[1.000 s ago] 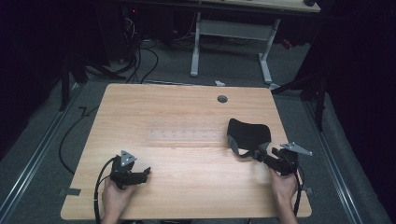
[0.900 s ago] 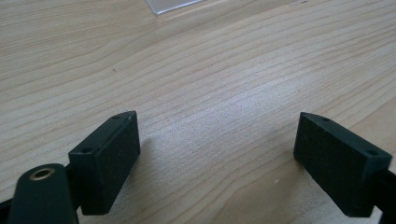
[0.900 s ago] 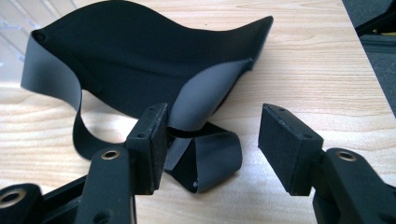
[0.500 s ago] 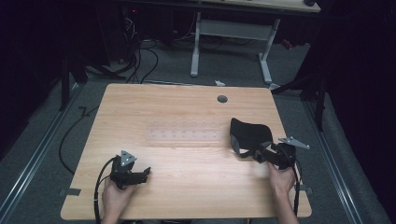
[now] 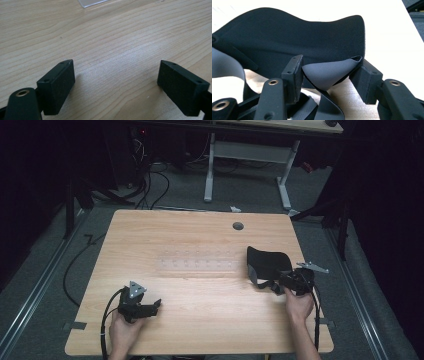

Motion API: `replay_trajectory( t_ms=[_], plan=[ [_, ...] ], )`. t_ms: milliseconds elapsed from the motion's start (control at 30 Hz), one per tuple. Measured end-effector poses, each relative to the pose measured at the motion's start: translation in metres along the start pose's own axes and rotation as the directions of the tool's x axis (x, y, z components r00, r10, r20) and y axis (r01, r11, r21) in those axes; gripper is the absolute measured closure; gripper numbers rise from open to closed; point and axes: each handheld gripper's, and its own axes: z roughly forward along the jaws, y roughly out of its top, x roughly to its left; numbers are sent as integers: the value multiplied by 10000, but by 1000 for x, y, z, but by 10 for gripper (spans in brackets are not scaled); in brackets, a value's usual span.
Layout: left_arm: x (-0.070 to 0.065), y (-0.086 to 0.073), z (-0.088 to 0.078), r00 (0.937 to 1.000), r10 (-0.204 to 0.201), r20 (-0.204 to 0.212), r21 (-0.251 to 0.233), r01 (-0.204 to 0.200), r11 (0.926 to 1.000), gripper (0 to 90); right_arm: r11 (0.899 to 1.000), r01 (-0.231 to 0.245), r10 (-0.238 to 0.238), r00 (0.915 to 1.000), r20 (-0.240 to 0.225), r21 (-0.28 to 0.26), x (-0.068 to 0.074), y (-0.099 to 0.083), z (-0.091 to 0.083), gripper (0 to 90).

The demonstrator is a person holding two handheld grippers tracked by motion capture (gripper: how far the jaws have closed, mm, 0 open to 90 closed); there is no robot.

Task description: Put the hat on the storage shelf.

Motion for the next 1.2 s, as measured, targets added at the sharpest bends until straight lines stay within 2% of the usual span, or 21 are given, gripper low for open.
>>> replay_trajectory(
  t_ms=[100, 433, 633, 900, 1167, 1200],
  plan=[
    [0, 0, 0, 10000, -3, -2, -4, 3, 10000, 150, 9998, -181, 181, 9998, -25, 53, -3, 0, 3, 463],
    [0, 0, 0, 10000, -4, -6, -6, 4, 10000, 150, 9994, -243, 244, 9997, -25, 233, -4, -2, 11, 477],
    [0, 0, 0, 10000, -16, -11, -20, 16, 10000, 151, 9996, -290, 289, 9995, -100, -18, -4, -2, 14, 563],
    [0, 0, 0, 10000, -19, -12, -22, 19, 10000, 150, 9991, -131, 116, 9992, -375, -398, -4, -2, 10, 750],
    [0, 0, 0, 10000, -15, -11, -23, 15, 10000, 151, 9990, -133, 97, 9966, -813, -438, -4, -3, 7, 800],
    [0, 0, 0, 10000, -17, -12, -23, 17, 10000, 151, 9982, -266, 208, 9944, -1035, -547, -5, -4, 6, 808]
  ],
)
